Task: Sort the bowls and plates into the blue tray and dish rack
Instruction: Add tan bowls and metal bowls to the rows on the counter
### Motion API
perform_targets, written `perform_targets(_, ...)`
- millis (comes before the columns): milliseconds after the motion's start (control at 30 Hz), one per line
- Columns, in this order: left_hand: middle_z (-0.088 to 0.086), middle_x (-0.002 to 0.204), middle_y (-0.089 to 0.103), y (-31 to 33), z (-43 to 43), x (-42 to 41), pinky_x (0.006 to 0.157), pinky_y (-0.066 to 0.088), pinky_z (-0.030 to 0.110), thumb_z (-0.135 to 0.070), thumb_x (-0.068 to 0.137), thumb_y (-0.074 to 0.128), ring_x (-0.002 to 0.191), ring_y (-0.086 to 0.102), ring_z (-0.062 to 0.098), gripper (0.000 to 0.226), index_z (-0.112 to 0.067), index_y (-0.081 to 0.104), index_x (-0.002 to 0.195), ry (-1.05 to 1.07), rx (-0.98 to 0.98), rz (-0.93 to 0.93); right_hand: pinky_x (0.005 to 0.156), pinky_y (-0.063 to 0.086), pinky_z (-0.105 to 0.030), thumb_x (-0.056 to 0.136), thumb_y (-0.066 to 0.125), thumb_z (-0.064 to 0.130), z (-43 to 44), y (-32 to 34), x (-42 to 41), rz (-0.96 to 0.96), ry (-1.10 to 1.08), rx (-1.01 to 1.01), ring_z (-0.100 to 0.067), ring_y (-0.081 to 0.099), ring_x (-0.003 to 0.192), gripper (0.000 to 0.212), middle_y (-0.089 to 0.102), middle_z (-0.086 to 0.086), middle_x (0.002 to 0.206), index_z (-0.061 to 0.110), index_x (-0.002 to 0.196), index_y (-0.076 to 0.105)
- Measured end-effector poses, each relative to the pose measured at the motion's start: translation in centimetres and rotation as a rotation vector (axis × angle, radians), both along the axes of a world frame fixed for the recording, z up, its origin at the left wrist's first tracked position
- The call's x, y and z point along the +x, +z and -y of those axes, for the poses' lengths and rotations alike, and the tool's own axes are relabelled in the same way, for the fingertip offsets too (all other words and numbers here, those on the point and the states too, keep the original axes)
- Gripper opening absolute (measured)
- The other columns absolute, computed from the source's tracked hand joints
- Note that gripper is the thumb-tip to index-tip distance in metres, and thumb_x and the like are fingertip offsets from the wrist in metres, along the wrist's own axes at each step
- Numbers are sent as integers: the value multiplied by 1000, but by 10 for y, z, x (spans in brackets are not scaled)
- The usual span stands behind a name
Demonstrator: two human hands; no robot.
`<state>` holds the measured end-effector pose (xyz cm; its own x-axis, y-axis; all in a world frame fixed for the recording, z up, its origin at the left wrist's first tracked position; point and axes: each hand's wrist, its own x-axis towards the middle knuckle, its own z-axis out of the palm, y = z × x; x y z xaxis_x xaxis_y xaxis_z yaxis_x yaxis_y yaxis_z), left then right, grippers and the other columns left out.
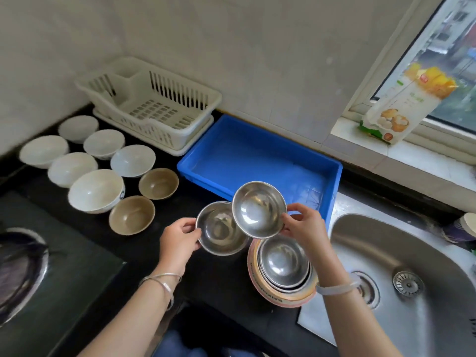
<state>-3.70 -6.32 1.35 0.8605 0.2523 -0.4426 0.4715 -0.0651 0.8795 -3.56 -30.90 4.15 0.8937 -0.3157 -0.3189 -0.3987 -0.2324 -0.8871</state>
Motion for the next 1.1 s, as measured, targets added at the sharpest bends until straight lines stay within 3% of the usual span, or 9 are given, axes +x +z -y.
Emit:
perform_targets(300, -6, 83, 66, -28, -74, -12, 60, 52, 24, -2, 85, 59, 77, 62, 7, 20, -21, 62, 89, 216, -16, -81, 55, 57, -19, 84, 62, 9, -85, -38, 59, -84, 153, 33, -16, 72, 61, 5, 70, -12, 81, 10, 86, 66)
perform_targets(467, -6, 81, 63, -45, -97, -16, 62, 51, 25, -1, 85, 58, 75, 60, 7, 20, -20, 61, 88, 259, 4, -129, 45, 49, -12, 86, 60, 8, -118, -57, 76, -142, 145, 12, -13, 69, 58, 7, 66, -9, 77, 13, 82, 62)
perform_targets(533, -5, 80, 63, -50, -102, -16, 61, 50, 25, 0, 85, 58, 74, 59, 8, 18, -17, 61, 89, 278, 5, -142, 43, 48, -11, 87, 61, 8, -127, -66, 81, -173, 125, 25, -20, 69, 69, 2, 66, -12, 84, 10, 88, 62)
perform_targets(633, 0, 84, 63, -56, -108, -15, 61, 50, 25, 0, 84, 58, 75, 60, 12, 17, -15, 61, 92, 279, -2, -169, 45, 51, -14, 87, 62, 9, -137, -81, 87, -212, 106, 38, -24, 68, 82, 6, 67, -13, 92, 8, 93, 62)
perform_targets(900, 1, 82, 64, -66, -115, -10, 64, 52, 28, -1, 84, 58, 78, 61, 20, 15, -12, 64, 92, 245, -6, -199, 69, 59, -29, 89, 61, 11, -147, -109, 96, -276, 50, 20, -21, 67, 85, 16, 65, -9, 93, 8, 105, 62)
perform_targets(1100, -3, 80, 63, -69, -117, -7, 66, 51, 28, -1, 84, 58, 75, 61, 16, 15, -15, 63, 90, 243, 3, -202, 60, 56, -22, 90, 60, 9, -155, -109, 102, -283, 29, 57, -19, 65, 88, 19, 63, -9, 99, 9, 109, 59)
